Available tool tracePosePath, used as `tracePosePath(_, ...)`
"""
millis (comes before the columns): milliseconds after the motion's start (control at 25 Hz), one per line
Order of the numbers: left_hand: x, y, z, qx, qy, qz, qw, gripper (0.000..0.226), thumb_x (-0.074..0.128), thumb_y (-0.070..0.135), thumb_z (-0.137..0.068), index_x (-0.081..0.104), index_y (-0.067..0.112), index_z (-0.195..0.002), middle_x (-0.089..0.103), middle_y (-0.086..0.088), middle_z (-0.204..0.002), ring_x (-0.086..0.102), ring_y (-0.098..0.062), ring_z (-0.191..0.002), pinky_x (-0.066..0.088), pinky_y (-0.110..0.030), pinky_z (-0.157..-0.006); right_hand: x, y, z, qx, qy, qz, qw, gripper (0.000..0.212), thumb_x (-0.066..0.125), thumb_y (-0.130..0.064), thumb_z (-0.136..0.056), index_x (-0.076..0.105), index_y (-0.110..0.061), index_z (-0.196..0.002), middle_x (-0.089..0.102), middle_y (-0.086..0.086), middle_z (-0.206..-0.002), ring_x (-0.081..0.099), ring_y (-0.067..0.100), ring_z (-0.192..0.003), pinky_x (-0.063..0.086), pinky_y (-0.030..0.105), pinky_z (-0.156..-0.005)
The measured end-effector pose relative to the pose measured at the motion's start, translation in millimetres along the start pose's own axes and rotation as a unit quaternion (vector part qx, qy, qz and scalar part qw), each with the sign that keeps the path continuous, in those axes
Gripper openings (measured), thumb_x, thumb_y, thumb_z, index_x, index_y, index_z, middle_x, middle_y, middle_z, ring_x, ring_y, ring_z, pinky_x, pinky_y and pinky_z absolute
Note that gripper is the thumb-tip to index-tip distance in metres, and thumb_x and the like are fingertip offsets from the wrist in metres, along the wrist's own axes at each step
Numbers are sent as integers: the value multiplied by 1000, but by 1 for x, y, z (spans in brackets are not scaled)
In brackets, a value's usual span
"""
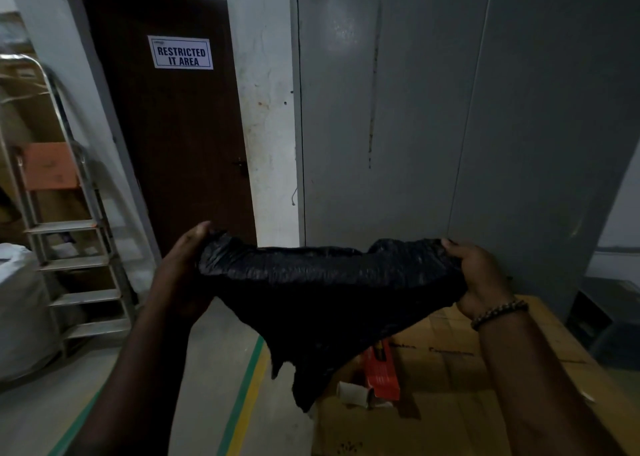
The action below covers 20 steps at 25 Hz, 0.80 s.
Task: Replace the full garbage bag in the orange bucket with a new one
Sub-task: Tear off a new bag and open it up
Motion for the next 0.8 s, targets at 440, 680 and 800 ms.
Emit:
tracePosePath(440,25,-5,4,40,-53,-49,997,81,54,-17,-90,37,33,-152,70,1,-124,66,-26,-117,54,-44,-99,29,-8,9,-103,-76,104,986,100,63,17,-87,27,-47,-154,26,18,-162,47,43,-134,54,58,-95)
tracePosePath(680,-31,19,-3,109,159,-174,966,36,70,10,-90,66,24,-123,70,3,-110,69,-18,-102,58,-35,-84,-30,-37,7,-200,196,194,940,29,55,-4,-99,65,-15,-123,61,8,-118,60,27,-103,47,32,-82)
tracePosePath(800,-30,21,3,118,205,-222,946,17,68,29,-92,70,20,-107,73,-6,-100,70,-25,-93,58,-41,-80,-34,-41,15,-209,271,177,923,21,50,-19,-104,61,-8,-117,58,6,-108,58,26,-99,40,28,-75)
Point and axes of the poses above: each hand's wrist, its own z-axis away from the middle knuckle, its own x-axis out of the palm, y = z × x, the point moved 8 cm from there along -z, towards the middle knuckle
